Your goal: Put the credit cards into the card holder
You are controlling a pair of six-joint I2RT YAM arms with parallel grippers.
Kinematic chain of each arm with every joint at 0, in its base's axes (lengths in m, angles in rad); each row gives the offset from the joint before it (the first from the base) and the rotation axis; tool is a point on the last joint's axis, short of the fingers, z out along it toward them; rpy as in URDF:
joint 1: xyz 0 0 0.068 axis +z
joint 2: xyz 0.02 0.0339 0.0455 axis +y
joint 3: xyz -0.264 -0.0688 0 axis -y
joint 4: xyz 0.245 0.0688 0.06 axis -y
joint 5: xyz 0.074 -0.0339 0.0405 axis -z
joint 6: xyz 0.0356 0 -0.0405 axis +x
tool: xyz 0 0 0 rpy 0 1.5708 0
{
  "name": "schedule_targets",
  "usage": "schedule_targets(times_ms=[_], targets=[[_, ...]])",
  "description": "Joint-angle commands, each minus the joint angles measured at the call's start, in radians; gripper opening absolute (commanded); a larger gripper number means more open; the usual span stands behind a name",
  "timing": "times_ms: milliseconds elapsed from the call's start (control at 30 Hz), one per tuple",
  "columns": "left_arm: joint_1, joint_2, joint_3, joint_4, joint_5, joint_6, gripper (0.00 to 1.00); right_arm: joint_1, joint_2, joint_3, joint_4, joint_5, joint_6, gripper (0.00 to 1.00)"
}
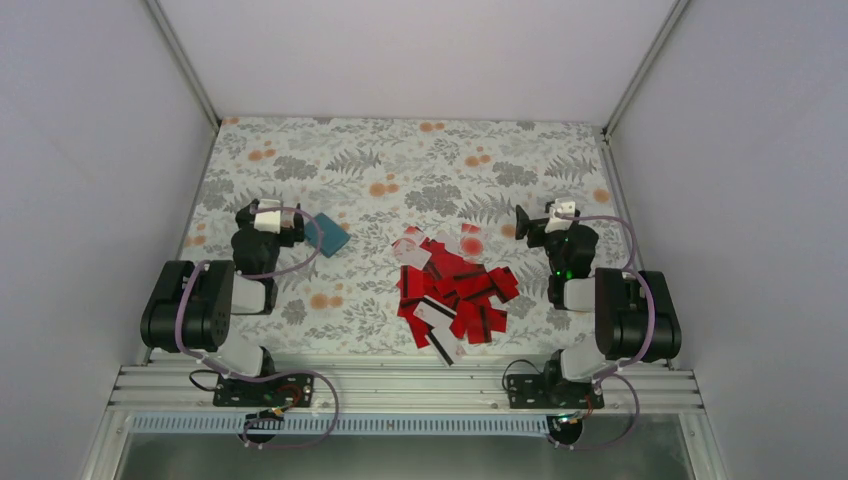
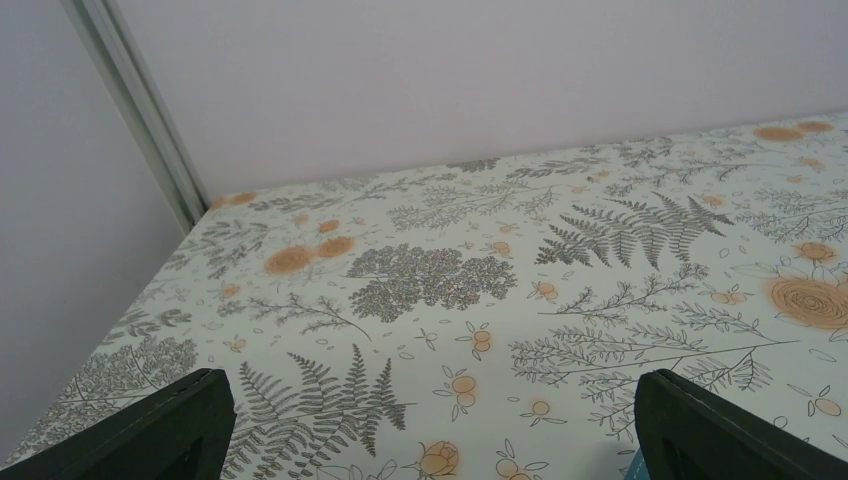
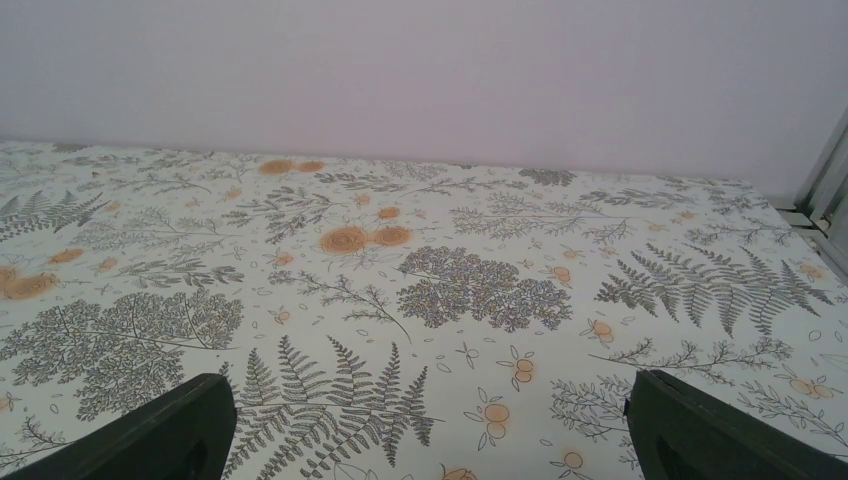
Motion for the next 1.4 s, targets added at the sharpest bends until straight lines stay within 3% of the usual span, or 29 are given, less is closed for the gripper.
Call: schedule_targets(times_ms=[0, 467, 600, 733, 800, 867, 967, 1033, 1100, 1233, 1367], targets=[[0.005, 0.002, 0.000, 0.046, 0.020, -0.004, 1.00, -0.004, 0.002, -0.003, 0.055, 0.007, -0.005, 0.99], [0.005, -0.018, 0.007, 0.010, 0.010, -0.012, 1.00, -0.004, 0.004, 0.001, 0.052, 0.008, -0.004, 0.99], [0.003, -0.069, 0.197, -0.386, -0.121, -0.085, 1.00, -0.002, -0.017, 0.021, 0.003, 0.028, 0.001, 0.99], [-0.005, -0.123, 0.269, -0.514, -0.149, -0.111, 1.00, 0.008, -0.104, 0.122, -0.237, 0.090, 0.027, 0.99], [-0.005, -0.145, 0.364, -0.688, -0.152, -0.156, 1.00, 0.011, -0.167, 0.153, -0.327, 0.146, 0.070, 0.99], [-0.001, -0.148, 0.502, -0.884, -0.160, -0.238, 1.00, 0.009, -0.213, 0.200, -0.470, 0.183, 0.121, 0.99], [0.015, -0.146, 0.652, -1.198, -0.334, -0.508, 1.00, 0.010, -0.302, 0.243, -0.585, 0.205, 0.195, 0.99], [0.046, -0.141, 0.699, -1.257, -0.220, -0.502, 1.00, 0.008, -0.340, 0.299, -0.717, 0.320, 0.344, 0.99], [0.050, -0.129, 0.760, -1.345, -0.152, -0.508, 1.00, -0.003, -0.332, 0.405, -0.964, 0.430, 0.534, 0.99], [0.034, -0.044, 0.908, -1.635, -0.143, -0.606, 0.97, -0.017, -0.254, 0.562, -1.152, 0.329, 0.433, 0.99], [-0.039, -0.034, 0.920, -1.743, -0.142, -0.699, 0.94, -0.017, -0.211, 0.640, -1.250, 0.228, 0.423, 0.99]])
